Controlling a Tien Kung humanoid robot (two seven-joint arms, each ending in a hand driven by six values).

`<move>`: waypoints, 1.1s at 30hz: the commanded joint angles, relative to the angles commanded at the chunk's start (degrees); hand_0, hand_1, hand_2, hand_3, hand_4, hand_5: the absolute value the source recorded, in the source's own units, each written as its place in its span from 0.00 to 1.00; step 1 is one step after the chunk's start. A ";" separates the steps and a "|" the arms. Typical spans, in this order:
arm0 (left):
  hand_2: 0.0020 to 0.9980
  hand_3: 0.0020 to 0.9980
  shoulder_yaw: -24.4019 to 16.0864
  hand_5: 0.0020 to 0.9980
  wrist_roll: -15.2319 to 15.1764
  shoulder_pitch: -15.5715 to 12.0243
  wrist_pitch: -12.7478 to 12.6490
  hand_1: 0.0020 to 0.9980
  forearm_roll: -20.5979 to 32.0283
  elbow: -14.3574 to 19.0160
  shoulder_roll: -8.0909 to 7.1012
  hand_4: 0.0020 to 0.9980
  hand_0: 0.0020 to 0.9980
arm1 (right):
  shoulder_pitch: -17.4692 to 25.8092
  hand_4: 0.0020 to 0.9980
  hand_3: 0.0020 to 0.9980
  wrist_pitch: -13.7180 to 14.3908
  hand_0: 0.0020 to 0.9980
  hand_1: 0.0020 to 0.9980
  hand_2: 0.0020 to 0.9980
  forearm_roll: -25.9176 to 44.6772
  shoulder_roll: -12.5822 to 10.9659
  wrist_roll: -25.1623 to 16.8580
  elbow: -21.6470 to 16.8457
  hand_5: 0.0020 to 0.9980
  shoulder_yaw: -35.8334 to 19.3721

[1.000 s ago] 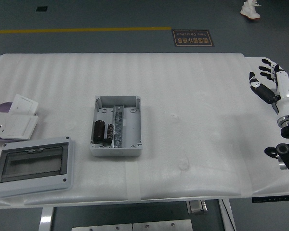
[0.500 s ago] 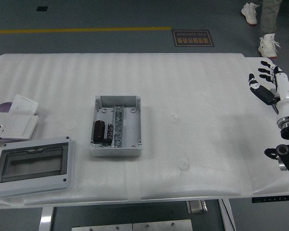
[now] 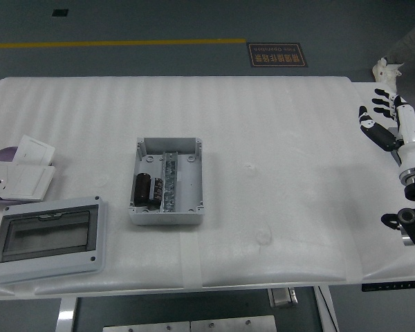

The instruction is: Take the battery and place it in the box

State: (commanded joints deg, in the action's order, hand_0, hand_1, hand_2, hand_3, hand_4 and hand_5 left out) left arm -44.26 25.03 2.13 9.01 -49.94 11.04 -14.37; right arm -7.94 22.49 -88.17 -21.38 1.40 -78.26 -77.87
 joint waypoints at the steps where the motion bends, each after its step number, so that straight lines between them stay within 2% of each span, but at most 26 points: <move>1: 0.58 0.56 -0.01 0.52 0.00 0.00 0.01 0.68 -0.01 -0.01 0.02 0.57 0.61 | 0.00 0.59 0.85 0.01 0.83 0.75 0.79 0.00 0.00 -0.01 0.00 0.36 -0.02; 17: 0.58 0.56 -0.18 0.51 0.05 -0.04 0.08 0.68 -0.19 0.01 0.07 0.57 0.61 | 0.20 0.59 0.84 -0.02 0.82 0.74 0.79 -0.62 -0.42 0.23 -0.27 0.36 -0.16; 33: 0.58 0.56 -1.69 0.51 0.35 0.38 0.47 0.68 -2.52 -0.05 -0.74 0.57 0.61 | 0.35 0.59 0.83 -0.03 0.82 0.74 0.79 -0.86 -0.81 0.61 -0.37 0.36 -0.79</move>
State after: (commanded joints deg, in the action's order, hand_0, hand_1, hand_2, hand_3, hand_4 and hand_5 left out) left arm -45.95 25.38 2.51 9.48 -52.46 10.99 -15.11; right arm -7.59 22.46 -89.04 -22.19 2.00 -78.63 -78.66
